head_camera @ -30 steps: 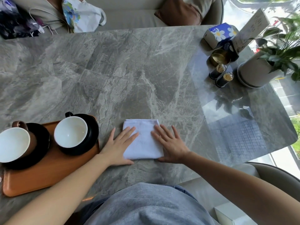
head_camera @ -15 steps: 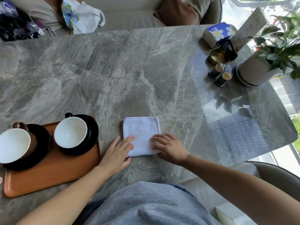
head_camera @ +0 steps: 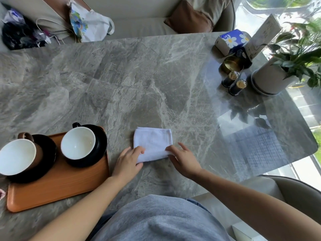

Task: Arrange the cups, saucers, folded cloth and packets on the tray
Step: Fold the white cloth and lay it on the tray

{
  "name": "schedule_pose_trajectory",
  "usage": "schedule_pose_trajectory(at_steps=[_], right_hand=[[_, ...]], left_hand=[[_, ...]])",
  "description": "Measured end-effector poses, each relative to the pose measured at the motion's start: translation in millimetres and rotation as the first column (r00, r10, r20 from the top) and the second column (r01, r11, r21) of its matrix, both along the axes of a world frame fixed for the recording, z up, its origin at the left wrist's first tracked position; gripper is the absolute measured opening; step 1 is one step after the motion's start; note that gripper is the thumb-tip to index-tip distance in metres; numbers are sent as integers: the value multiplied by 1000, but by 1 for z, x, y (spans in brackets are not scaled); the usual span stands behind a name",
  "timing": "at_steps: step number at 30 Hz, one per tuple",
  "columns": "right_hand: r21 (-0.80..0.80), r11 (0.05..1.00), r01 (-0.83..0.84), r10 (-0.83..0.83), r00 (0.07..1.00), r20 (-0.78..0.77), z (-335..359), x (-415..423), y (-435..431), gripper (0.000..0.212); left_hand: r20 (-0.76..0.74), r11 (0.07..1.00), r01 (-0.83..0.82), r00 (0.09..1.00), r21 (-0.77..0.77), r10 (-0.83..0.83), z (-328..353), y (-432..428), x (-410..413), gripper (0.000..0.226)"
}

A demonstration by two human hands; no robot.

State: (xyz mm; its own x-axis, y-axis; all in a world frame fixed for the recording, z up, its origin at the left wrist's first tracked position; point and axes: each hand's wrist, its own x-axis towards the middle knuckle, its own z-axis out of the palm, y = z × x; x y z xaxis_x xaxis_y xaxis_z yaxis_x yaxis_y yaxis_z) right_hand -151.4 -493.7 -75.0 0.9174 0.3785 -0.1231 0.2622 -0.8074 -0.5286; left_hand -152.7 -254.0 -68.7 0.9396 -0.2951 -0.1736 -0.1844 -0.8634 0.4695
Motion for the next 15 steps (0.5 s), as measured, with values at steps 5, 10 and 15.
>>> schedule_pose_trajectory(at_steps=[5, 10, 15], right_hand=[[123, 986, 113, -105, 992, -70, 8, 6, -1, 17], [98, 979, 178, -167, 979, -114, 6, 2, -4, 15], [62, 978, 202, -189, 968, -164, 7, 4, -1, 18]], left_hand=[[-197, 956, -249, 956, -157, 216, 5, 1, -2, 23], [-329, 810, -466, 874, -355, 358, -1, -6, -4, 18], [-360, 769, -528, 839, -360, 407, -4, -15, -6, 22]])
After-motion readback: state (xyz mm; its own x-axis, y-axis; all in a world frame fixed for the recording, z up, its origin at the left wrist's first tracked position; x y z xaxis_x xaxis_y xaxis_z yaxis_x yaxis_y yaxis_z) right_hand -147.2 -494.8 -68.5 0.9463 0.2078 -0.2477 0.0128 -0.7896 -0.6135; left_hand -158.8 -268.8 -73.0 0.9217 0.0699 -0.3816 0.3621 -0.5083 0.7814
